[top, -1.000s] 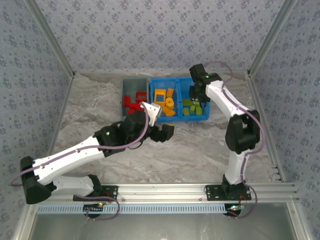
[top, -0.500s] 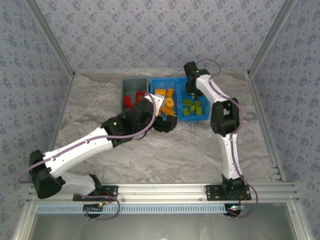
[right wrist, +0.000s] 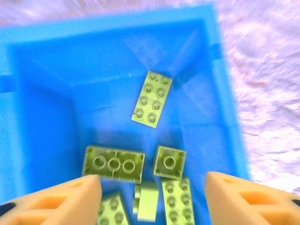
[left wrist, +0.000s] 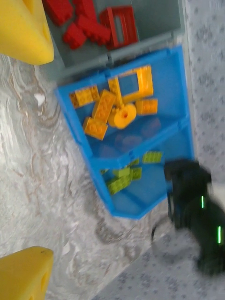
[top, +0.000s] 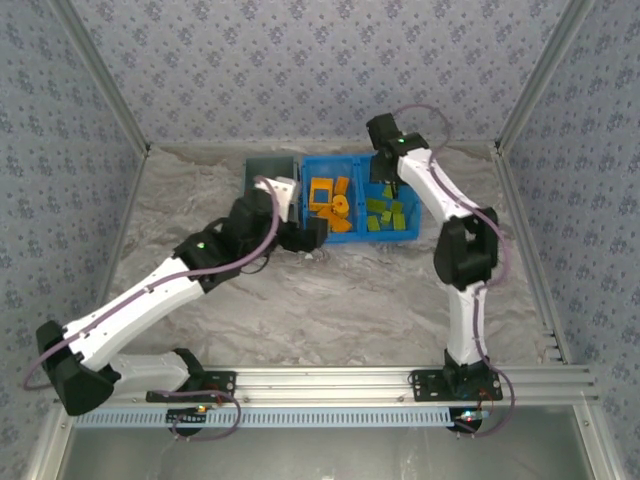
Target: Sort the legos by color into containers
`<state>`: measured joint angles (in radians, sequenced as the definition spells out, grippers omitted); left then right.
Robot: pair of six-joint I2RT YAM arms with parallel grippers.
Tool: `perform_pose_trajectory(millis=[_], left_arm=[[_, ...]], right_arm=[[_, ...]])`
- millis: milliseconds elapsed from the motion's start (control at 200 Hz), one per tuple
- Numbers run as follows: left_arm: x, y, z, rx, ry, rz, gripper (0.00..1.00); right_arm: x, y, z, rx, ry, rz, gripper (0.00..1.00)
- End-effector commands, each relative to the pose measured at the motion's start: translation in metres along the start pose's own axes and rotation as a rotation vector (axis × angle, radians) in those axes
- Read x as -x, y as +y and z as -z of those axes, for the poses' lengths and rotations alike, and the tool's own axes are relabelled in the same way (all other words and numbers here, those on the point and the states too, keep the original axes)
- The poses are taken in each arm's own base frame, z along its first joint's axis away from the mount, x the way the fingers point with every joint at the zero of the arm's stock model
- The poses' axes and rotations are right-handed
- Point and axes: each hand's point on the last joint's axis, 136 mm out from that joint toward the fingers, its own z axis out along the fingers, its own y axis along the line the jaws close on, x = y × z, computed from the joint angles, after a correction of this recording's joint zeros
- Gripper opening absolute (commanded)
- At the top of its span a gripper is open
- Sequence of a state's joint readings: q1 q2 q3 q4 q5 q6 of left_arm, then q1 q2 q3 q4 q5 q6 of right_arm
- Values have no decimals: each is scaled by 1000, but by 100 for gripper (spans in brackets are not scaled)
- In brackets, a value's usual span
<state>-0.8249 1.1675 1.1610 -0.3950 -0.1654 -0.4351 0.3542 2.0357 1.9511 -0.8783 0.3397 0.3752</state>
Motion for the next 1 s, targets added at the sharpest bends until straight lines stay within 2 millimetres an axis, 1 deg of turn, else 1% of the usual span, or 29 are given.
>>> perform_pose_trajectory(millis=[0,10,25,90,100,150,155,215,225,260,305,355,400,420,445,455,485,535,540,585,655,680,695,799,844,904,949,979,994], left_arm=[[-2,42,15,62,3,112,99],[-2,48,17,74,1,122,100],[-2,55,18,91,-2,136,99],[-4,82,26,150,-20,172,99],[-5,85,27,158,-22,173,99],[-7,102,33,208,-46,175,99],[-6,103,35,213,-52,174,99],[-9,122,42,302,-72,147,99],[-11,125,43,320,-73,141,99],[-13,137,48,384,-86,136,99],[-17,154,57,488,-103,162,99],[-23,174,66,602,-127,203,99],[-28,186,71,678,-141,219,99],[-29,192,72,706,-149,210,99],[-31,197,70,726,-156,198,99],[-31,199,69,737,-160,194,100],[-36,208,66,766,-166,190,100],[-43,222,56,782,-174,154,100],[-45,224,55,785,-171,149,100],[-55,240,50,811,-164,129,100],[-68,262,44,838,-120,91,100],[-73,268,39,826,-91,75,99],[-77,271,37,821,-72,65,99],[-103,302,28,869,36,66,100],[-112,313,19,845,58,64,100],[-118,321,8,774,28,83,100],[-119,331,7,776,-14,107,99],[-118,336,8,781,-32,110,99],[-118,338,7,782,-36,106,100]], right_arm=[[19,-38,89,-3,-211,-61,96],[17,-40,92,-4,-224,-62,99],[16,-47,102,-3,-251,-68,100],[4,-80,139,-43,-369,-99,100],[0,-83,139,-52,-375,-94,100],[-11,-106,170,-76,-479,-98,100],[-14,-107,169,-82,-477,-94,100],[-37,-146,197,-167,-563,-167,100],[-46,-150,190,-184,-549,-167,100],[-64,-168,195,-206,-568,-213,100],[-83,-184,194,-217,-574,-273,100],[-103,-194,180,-225,-557,-317,100],[-118,-197,162,-220,-535,-332,100],[-121,-195,154,-207,-535,-323,100],[-128,-193,139,-201,-528,-302,100],[-125,-192,137,-190,-546,-305,100],[-130,-189,121,-183,-560,-289,100],[-137,-186,97,-190,-581,-271,100],[-132,-185,100,-184,-605,-281,100],[-138,-184,79,-185,-615,-268,100],[-151,-182,49,-194,-557,-249,100],[-153,-179,42,-195,-529,-220,100],[-148,-178,42,-193,-538,-214,100],[-137,-166,30,-162,-561,-162,100],[-138,-164,20,-156,-574,-144,100],[-138,-163,6,-142,-579,-133,100],[-137,-164,-4,-141,-578,-123,100],[-135,-160,-8,-126,-565,-80,100],[-137,-160,-11,-124,-543,-87,100]])
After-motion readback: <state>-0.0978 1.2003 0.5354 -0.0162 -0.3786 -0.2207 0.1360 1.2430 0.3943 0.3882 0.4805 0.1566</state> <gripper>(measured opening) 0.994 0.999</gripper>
